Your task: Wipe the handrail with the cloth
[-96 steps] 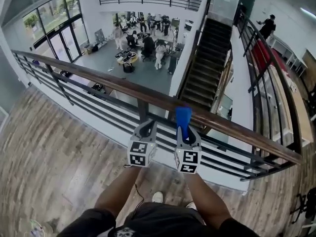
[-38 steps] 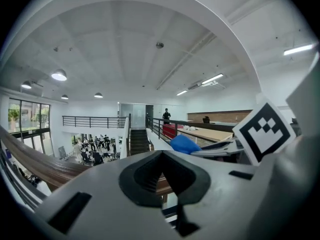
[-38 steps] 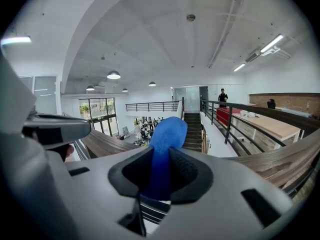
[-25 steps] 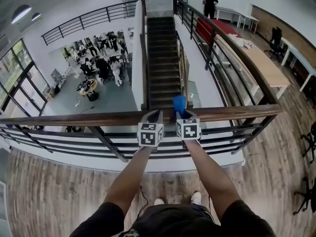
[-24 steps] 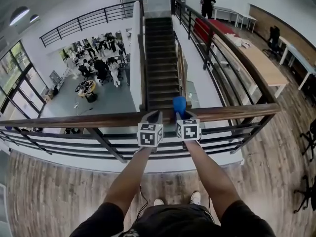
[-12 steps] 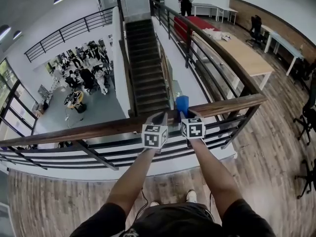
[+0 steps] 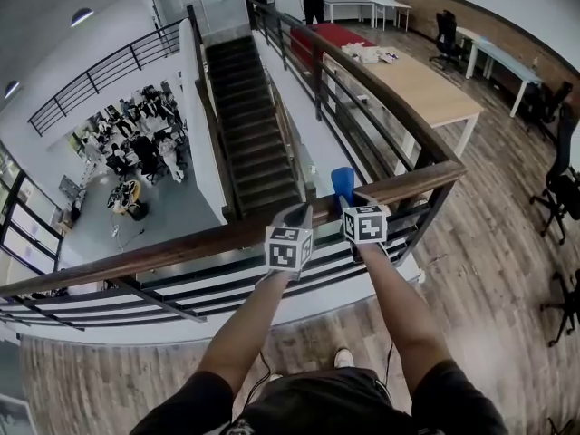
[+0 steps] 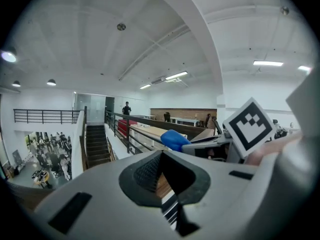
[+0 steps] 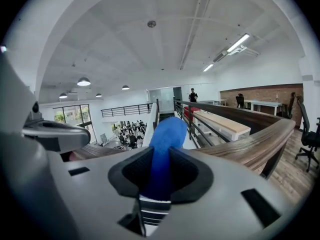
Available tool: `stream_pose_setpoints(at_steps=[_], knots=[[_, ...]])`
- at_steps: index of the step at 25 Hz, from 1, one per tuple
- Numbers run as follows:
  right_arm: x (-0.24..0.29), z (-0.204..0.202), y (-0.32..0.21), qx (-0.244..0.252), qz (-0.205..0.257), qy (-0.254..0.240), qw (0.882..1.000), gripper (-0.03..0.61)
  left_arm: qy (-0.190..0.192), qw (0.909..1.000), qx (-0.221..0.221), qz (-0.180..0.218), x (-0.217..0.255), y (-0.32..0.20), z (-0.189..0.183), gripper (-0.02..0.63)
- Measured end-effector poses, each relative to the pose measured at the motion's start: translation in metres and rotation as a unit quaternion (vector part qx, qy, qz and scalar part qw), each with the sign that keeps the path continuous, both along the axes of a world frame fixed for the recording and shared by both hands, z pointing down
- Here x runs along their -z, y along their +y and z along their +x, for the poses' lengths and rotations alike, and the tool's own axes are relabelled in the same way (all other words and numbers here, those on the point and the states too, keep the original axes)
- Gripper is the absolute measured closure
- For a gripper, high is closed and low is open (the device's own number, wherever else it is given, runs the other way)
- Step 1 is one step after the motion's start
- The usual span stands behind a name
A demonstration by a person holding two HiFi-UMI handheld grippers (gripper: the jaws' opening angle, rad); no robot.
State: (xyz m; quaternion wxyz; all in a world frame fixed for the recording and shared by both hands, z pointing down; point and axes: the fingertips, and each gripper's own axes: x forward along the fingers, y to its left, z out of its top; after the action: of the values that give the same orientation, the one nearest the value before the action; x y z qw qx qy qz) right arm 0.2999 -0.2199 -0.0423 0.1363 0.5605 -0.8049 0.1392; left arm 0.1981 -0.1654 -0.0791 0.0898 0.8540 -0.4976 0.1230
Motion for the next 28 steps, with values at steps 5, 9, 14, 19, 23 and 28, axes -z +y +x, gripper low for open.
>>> stream_pose_setpoints(at_steps=[5,9,14,19,23,28], knots=[[-0.003,0.067,-0.016,-0.027,0.001,0.000,1.000,0.480,0.001,0.9999,-0.017,0.000,0.000,-0.020,0.057,0.611],[-0.004,0.126,-0.027,-0.052,0.006,-0.009,0.999,0.479,0.007,0.9996,-0.027,-0.003,-0.003,-0.029,0.103,0.611],[-0.006,0.190,-0.045,-0.074,0.004,-0.011,0.997,0.479,0.008,0.9988,-0.048,-0.008,-0.007,-0.037,0.161,0.611],[-0.010,0.245,-0.061,-0.096,-0.006,-0.011,0.995,0.479,0.009,0.9975,-0.069,-0.016,-0.014,-0.042,0.210,0.611],[-0.012,0.296,-0.075,-0.119,-0.010,-0.005,0.993,0.479,0.006,0.9958,-0.089,-0.018,-0.017,-0.048,0.248,0.611],[-0.010,0.359,-0.085,-0.154,-0.022,0.002,0.988,0.479,0.000,0.9937,-0.110,-0.019,-0.016,-0.052,0.283,0.611]])
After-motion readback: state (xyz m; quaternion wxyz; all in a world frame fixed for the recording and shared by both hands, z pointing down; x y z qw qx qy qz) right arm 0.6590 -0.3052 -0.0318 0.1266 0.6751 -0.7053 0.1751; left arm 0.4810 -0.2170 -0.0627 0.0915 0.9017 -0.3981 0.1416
